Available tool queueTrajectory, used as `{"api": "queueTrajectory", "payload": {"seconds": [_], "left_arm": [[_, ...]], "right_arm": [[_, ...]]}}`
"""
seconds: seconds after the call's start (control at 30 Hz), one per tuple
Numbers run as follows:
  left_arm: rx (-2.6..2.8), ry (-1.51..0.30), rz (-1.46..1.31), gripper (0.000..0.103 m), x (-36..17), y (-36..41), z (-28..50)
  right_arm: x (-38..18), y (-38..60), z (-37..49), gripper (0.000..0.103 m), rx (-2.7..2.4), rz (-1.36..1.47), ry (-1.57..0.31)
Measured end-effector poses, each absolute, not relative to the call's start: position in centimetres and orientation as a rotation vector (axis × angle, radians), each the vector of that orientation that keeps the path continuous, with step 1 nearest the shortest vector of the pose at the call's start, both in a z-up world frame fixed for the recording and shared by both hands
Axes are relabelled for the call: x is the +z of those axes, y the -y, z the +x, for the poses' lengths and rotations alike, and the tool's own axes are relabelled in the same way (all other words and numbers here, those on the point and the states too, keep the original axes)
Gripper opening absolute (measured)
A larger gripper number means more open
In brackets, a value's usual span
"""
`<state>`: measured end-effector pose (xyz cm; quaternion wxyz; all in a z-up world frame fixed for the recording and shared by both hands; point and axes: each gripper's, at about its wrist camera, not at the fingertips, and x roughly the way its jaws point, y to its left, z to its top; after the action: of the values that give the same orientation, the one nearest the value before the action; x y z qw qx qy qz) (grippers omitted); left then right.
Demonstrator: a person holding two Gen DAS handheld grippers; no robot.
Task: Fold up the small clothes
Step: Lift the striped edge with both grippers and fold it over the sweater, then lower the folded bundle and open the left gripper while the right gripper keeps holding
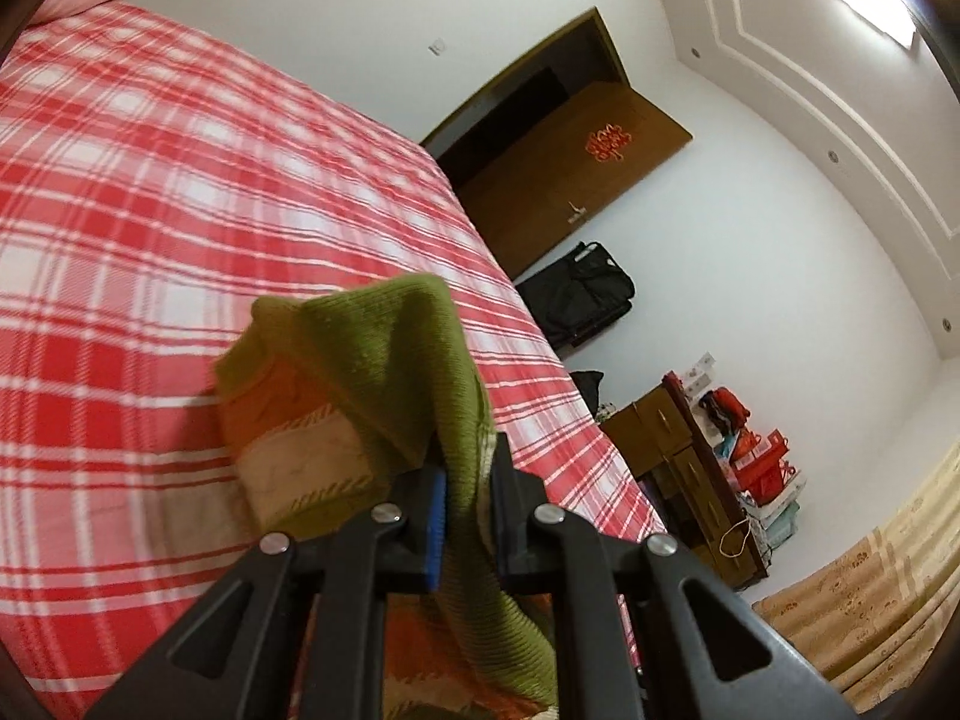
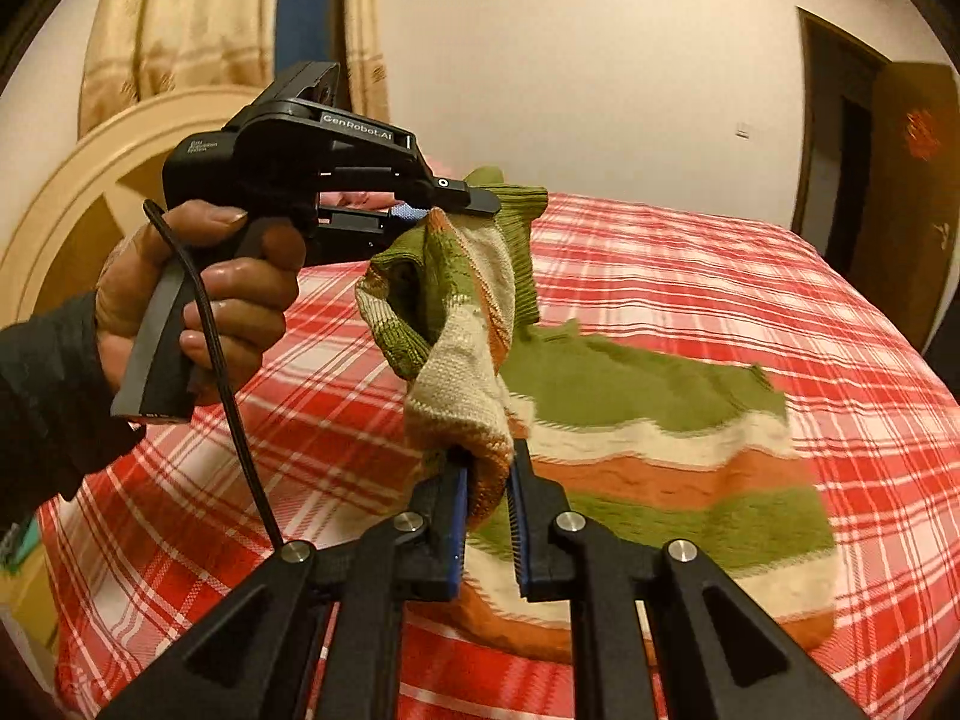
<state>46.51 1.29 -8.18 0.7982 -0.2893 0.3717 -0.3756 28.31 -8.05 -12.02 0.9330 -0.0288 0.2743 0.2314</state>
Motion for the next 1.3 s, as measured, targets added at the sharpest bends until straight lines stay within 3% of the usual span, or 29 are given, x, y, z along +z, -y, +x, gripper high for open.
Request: {"api": "queueTrajectory", "payload": {"seconds": [0.27, 0.67, 1.1, 1.3], "left_arm": [[-0.859, -0.827, -0.547, 0.012, -7.7, 5.2, 47.8], [-0.881, -0.958, -0.460, 0.012, -11.1, 14.5, 48.9], [-0.849, -1.028, -0.326, 0.012, -13.1, 19.9, 48.5], [-0.821, -0.976, -0.181, 0.019, -12.6, 21.6, 47.0]], "right_arm": [[-11.8, 14.9, 29.3, 0.012, 0.401, 0.086, -0.575], [-16.4, 23.9, 31.0, 0.009, 0.304, 0.291, -0.692], [-18.2, 27.3, 30.6, 0.009, 0.254, 0.345, -0.740], [-19.0, 29.8, 30.2, 0.009, 0.202, 0.396, -0.754]]}}
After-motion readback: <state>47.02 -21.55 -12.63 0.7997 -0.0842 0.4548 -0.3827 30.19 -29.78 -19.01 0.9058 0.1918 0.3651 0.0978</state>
